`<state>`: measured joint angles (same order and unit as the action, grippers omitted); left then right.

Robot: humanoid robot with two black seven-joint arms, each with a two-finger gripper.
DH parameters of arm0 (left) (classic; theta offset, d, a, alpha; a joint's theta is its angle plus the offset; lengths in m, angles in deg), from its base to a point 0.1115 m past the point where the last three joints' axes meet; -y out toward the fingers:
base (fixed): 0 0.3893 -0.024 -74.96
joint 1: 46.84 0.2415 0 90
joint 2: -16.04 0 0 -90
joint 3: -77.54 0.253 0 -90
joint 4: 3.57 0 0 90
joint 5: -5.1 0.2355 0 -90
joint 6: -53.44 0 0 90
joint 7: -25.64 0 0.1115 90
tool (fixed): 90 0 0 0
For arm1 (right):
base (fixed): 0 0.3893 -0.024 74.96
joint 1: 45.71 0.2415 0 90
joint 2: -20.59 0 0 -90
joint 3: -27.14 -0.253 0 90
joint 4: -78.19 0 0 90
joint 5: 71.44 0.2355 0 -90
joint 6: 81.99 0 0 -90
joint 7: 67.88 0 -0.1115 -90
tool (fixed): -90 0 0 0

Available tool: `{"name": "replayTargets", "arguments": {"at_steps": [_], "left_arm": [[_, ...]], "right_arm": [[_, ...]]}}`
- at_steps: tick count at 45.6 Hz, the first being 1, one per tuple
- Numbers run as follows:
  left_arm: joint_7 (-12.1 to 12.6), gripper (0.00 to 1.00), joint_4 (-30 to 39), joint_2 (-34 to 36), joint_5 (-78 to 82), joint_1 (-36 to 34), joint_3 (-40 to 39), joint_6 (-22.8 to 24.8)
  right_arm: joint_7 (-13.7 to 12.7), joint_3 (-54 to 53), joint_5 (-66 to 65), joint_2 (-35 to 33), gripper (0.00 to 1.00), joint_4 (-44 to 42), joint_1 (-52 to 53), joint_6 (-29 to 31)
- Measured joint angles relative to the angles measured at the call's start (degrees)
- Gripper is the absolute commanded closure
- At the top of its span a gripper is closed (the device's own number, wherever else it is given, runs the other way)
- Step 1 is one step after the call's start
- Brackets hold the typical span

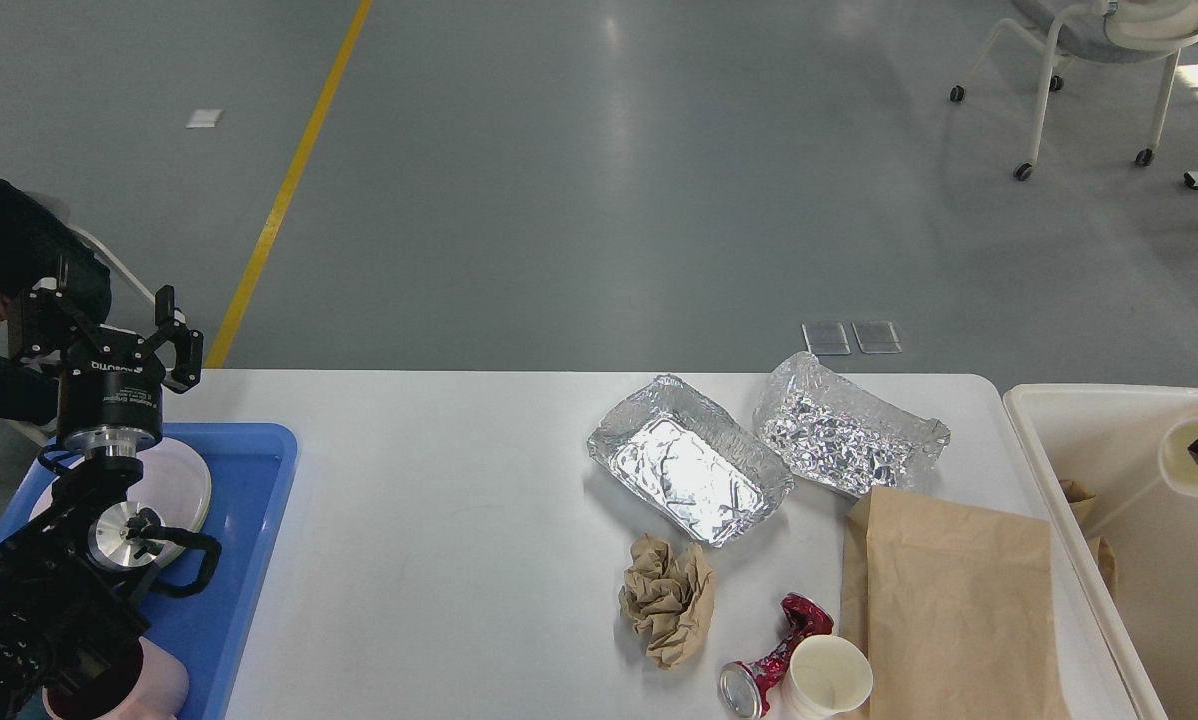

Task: Tidy desktop
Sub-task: 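Lift the paper cup and drop it into the white bin, then move the right gripper back above the brown paper bag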

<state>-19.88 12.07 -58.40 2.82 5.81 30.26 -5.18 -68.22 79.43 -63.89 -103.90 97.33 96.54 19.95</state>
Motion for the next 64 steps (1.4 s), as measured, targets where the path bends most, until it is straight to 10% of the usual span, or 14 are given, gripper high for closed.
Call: {"name": "replayTargets", "arguments": {"at_steps": [3,8,11,35,47,64], "left_arm": [[0.00,0.03,0.00,0.00,0.00,0.00,0.00,0.00],[0.00,0.03,0.00,0.00,0.00,0.00,0.00,0.00],[0.00,0.03,0.00,0.00,0.00,0.00,0.00,0.00],[0.00,0.03,0.00,0.00,0.01,0.00,0.00,0.00],[0.00,0.03,0.00,0.00,0.00,0.00,0.00,0.00],[0.00,0.03,0.00,0.00,0.00,0.00,0.00,0.00]], "right_arm": [[-0.01,0.00,0.00,0.37,0.38,0.00,-1.61,-0.76],[-0.01,0.12,-0.18,0.52,0.27,0.00,-2.92,-2.79],[0.03,0.12,-0.23,0.53,0.00,-0.01,-3.16,-4.25],[0.03,-1.06,-0.15,4.63,0.00,1.76,8.44,-4.27],[-5.42,4.56,-0.10,10.91,0.00,12.41,29.64,6.71],[-5.57,17.23,-0.09,16.35,0.00,31.31,50.72,22.55]]}}
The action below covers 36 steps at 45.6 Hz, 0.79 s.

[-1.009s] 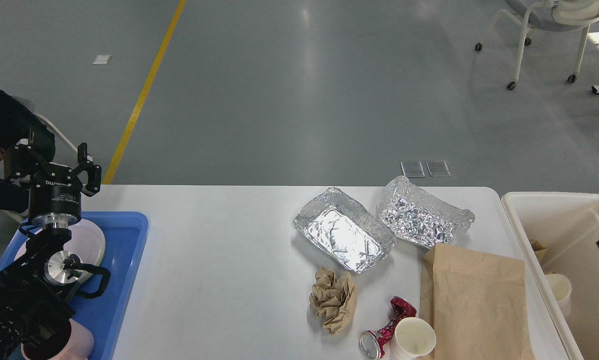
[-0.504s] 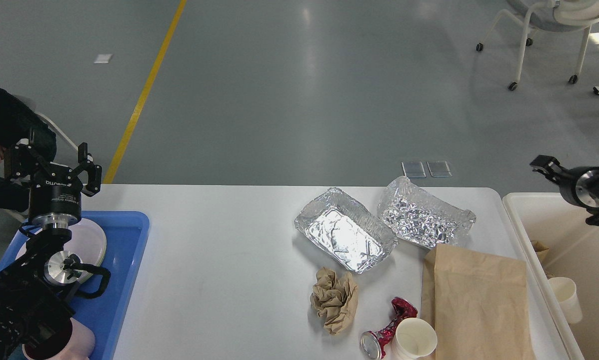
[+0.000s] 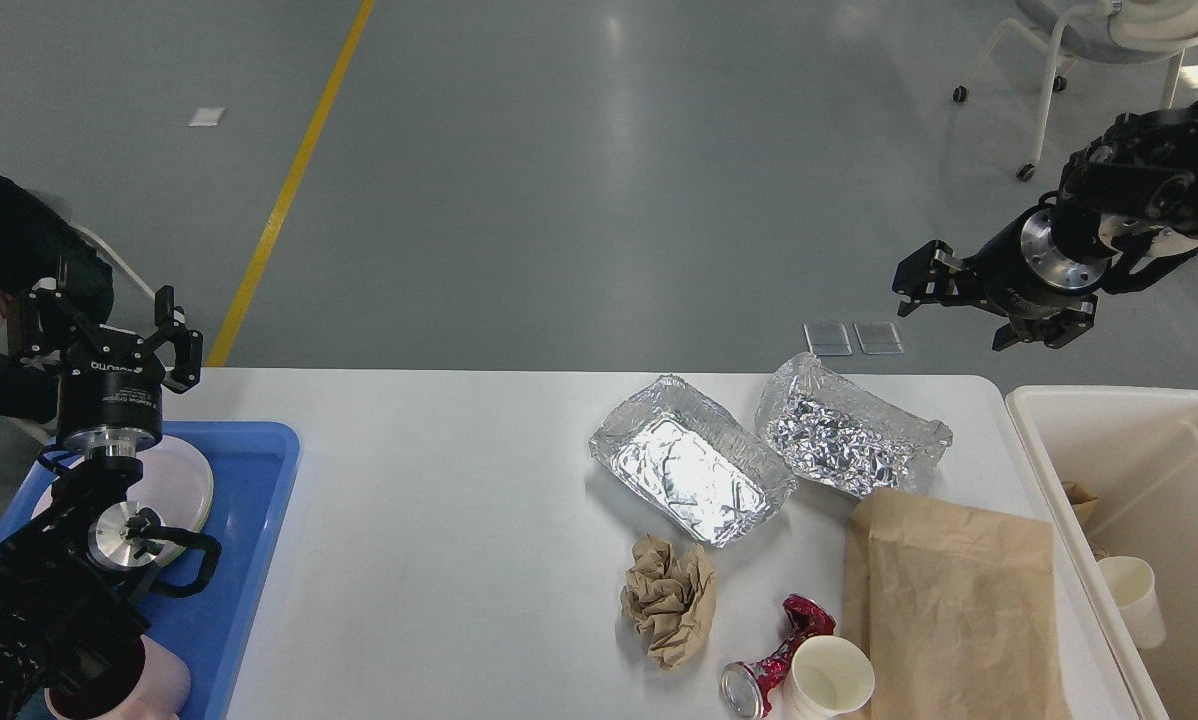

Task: Tidy desktop
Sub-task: 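Move the right gripper back above the brown paper bag, then lower the right gripper onto the brown paper bag and grasp it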

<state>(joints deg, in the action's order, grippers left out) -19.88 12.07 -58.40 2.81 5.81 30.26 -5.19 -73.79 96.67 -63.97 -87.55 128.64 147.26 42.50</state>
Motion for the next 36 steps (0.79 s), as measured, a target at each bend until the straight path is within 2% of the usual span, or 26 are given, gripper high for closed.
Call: {"name": "replayTargets", "arguments": {"at_steps": [6,13,20,26,31,36], "left_arm": [[0.00,0.03,0.00,0.00,0.01,0.00,0.00,0.00],[0.00,0.03,0.00,0.00,0.00,0.00,0.00,0.00],[0.00,0.03,0.00,0.00,0.00,0.00,0.00,0.00],[0.00,0.03,0.00,-0.01,0.01,0.00,0.00,0.00],[0.00,0.03,0.00,0.00,0.01,0.00,0.00,0.00],[0.00,0.03,0.00,0.00,0.01,0.00,0.00,0.00]], "right_arm": [[0.02,0.58,0.00,0.08,0.00,4.53,6.33,11.98],[-0.03,1.49,-0.17,0.05,0.00,11.11,14.70,19.16],[-0.05,3.66,-0.19,-0.14,0.00,18.51,24.92,20.45],[-0.05,4.46,-0.19,-0.23,0.00,21.74,29.34,20.51],[-0.05,4.48,-0.50,-0.05,0.00,21.92,28.59,20.51],[-0.09,3.76,-0.94,0.23,0.00,19.69,21.71,20.38]]}}
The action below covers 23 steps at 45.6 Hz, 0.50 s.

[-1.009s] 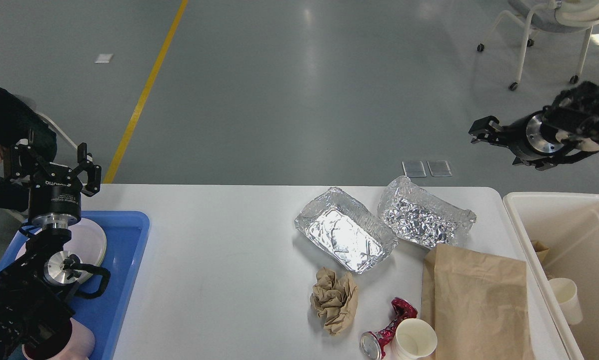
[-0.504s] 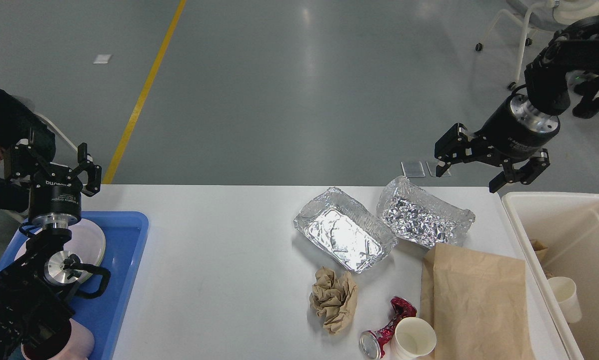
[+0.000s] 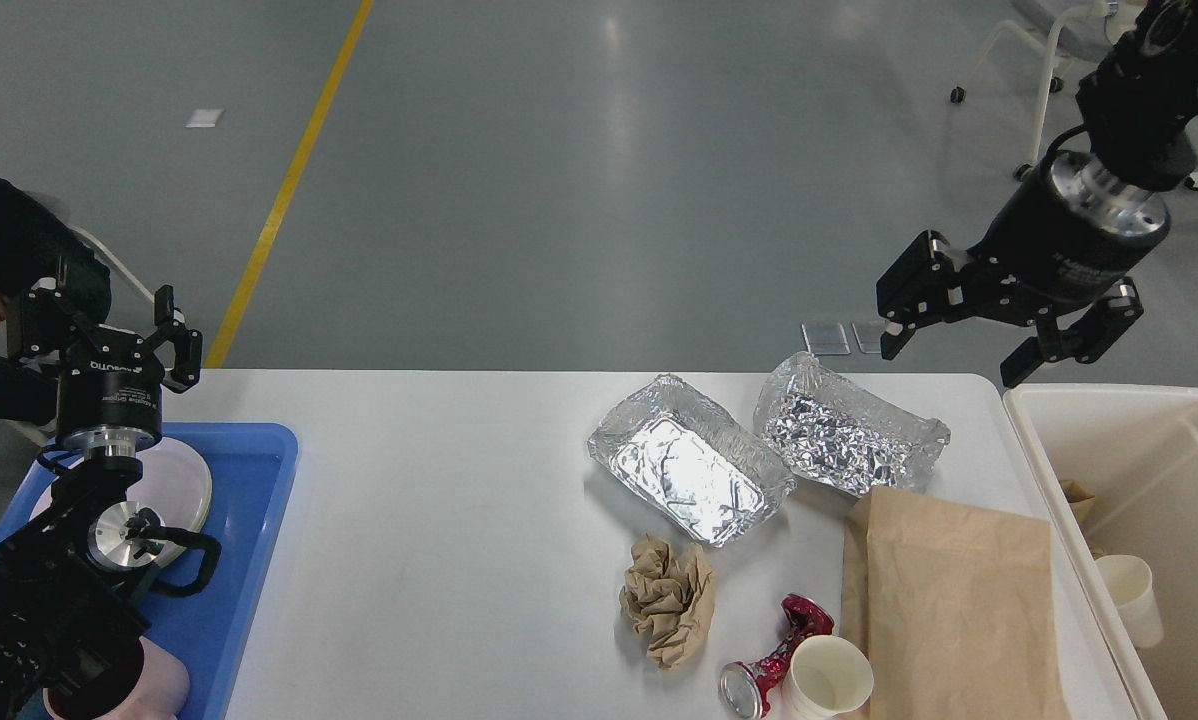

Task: Tidy desktop
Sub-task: 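Lower the right gripper onto the brown paper bag and grasp it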

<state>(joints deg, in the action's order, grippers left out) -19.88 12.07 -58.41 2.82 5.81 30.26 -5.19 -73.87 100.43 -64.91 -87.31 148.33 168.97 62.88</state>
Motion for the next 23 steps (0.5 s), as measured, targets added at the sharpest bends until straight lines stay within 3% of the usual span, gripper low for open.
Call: {"name": "replayTargets", "arguments": {"at_steps": [10,23], "left_arm": [[0.00,0.03,0.00,0.00,-0.01,0.00,0.00,0.00],[0.00,0.03,0.00,0.00,-0.01,0.00,0.00,0.00]], "right_arm": [[-0.13,-1.04,-0.17,2.56,0.00,-9.83,-21.10,-5.96],[-0.25,-3.55,-0.12,6.84,0.00,-16.04,-35.02,-10.82]]}}
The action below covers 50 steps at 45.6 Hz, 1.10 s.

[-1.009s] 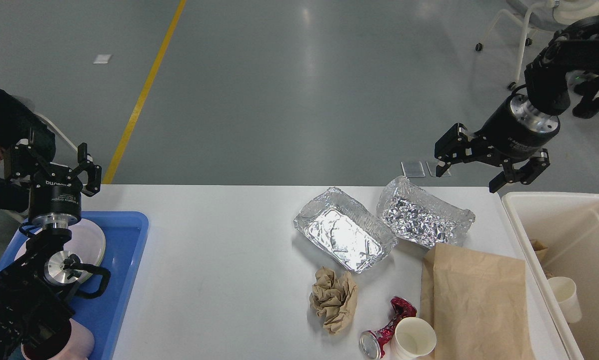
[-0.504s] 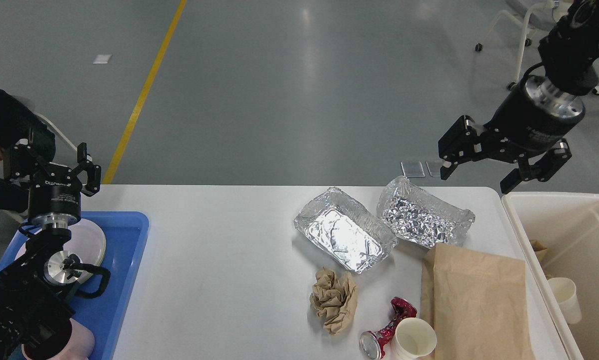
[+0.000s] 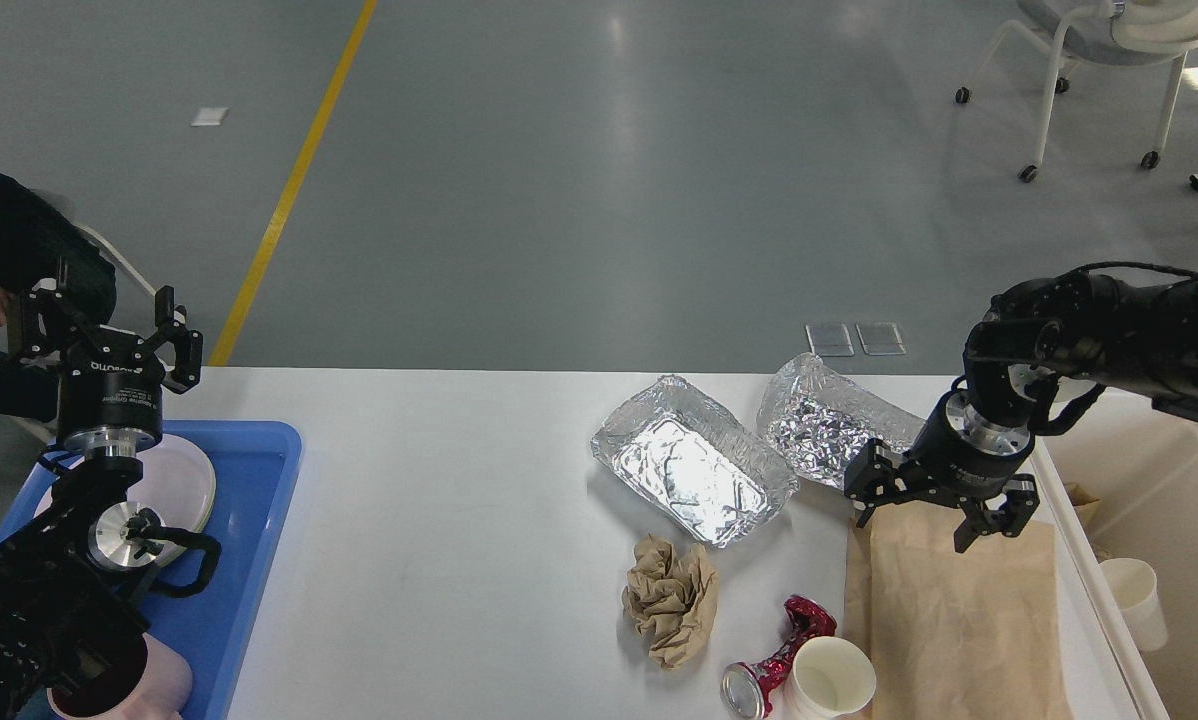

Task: Tidy desktop
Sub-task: 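Lower the right gripper onto the brown paper bag and grasp it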

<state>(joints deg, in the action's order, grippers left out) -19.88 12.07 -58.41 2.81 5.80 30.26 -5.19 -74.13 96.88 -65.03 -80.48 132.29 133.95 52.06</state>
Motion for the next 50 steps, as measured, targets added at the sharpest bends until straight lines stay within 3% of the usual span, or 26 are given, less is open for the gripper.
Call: {"name": "replayTargets", "arguments": {"at_steps": [23,33,40,50], "left_arm": [[0.00,0.03,0.00,0.00,0.01,0.00,0.00,0.00],[0.00,0.03,0.00,0.00,0.00,0.00,0.00,0.00],[0.00,0.03,0.00,0.00,0.01,0.00,0.00,0.00],[0.00,0.03,0.00,0.00,0.00,0.00,0.00,0.00]], "right_arm": [[-1.34,-1.71,-0.05,4.81,0.00,-7.46,-10.40,-4.13],[-3.70,-1.14,-0.15,7.06,0.00,-10.71,-14.30,-4.52],[-4.02,-0.73,-1.89,7.58,0.09,-11.03,-15.18,-6.89],[-4.12,0.01,-5.08,7.66,0.10,-10.90,-16.18,-11.55]]}}
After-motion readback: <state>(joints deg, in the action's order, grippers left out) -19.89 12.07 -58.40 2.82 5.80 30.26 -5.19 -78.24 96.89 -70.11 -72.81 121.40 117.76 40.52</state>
